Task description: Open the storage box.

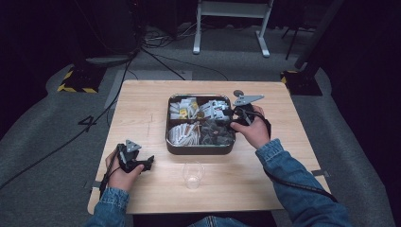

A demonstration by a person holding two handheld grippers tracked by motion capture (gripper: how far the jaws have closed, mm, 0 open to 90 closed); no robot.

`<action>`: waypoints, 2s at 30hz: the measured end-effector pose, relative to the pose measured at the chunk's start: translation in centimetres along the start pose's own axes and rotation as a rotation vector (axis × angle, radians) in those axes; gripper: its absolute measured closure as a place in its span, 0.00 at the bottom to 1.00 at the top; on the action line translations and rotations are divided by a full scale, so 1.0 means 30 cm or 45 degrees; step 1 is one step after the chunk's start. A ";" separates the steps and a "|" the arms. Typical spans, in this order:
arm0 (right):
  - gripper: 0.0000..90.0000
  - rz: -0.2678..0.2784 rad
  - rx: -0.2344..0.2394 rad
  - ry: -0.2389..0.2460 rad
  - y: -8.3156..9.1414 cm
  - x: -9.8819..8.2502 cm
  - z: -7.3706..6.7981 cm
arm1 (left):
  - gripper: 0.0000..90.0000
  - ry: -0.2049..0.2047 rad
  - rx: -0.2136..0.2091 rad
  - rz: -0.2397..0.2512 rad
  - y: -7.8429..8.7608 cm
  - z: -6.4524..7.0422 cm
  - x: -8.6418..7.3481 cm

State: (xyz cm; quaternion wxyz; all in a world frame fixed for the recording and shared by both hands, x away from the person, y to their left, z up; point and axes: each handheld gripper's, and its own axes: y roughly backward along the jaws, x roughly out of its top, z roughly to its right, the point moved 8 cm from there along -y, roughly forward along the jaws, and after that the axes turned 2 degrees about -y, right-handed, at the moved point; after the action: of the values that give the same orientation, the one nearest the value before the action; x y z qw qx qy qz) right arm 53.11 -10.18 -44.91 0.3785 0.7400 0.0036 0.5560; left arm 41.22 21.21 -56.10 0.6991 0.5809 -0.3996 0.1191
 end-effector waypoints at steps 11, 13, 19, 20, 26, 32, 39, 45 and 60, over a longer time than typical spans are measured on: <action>0.47 -0.010 0.082 0.066 -0.099 0.041 -0.009 | 0.21 0.000 0.004 -0.001 0.005 0.001 -0.005; 0.47 -0.013 0.112 0.086 -0.107 0.039 -0.013 | 0.21 -0.002 0.004 0.000 0.005 0.001 -0.004; 0.45 -0.052 0.067 0.056 -0.134 0.024 0.017 | 0.20 -0.012 0.002 -0.003 0.003 0.000 -0.003; 0.45 -0.062 0.067 0.059 -0.147 0.020 0.012 | 0.20 -0.012 0.003 -0.006 0.002 0.000 -0.003; 0.49 -0.088 0.059 0.064 -0.187 0.018 -0.002 | 0.19 -0.004 0.000 -0.004 -0.001 0.003 0.000; 0.64 -0.125 0.043 0.039 -0.249 0.014 0.007 | 0.18 -0.005 -0.007 -0.011 -0.005 0.006 0.003; 0.63 -0.123 -0.013 -0.045 -0.286 0.020 0.000 | 0.17 -0.009 -0.005 -0.009 -0.009 0.006 0.007; 0.63 -0.124 -0.043 -0.032 -0.293 0.023 -0.003 | 0.17 -0.008 -0.004 -0.008 -0.010 0.006 0.007; 0.65 -0.096 -0.222 -0.168 -0.298 0.024 -0.030 | 0.17 -0.012 -0.006 -0.011 -0.009 0.008 0.006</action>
State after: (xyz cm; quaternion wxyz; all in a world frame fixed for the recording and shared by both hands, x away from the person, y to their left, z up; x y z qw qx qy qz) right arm 56.36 -2.99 -49.26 0.4614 0.7386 -0.0416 0.4897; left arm 41.41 20.86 -56.16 0.6991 0.5814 -0.4007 0.1123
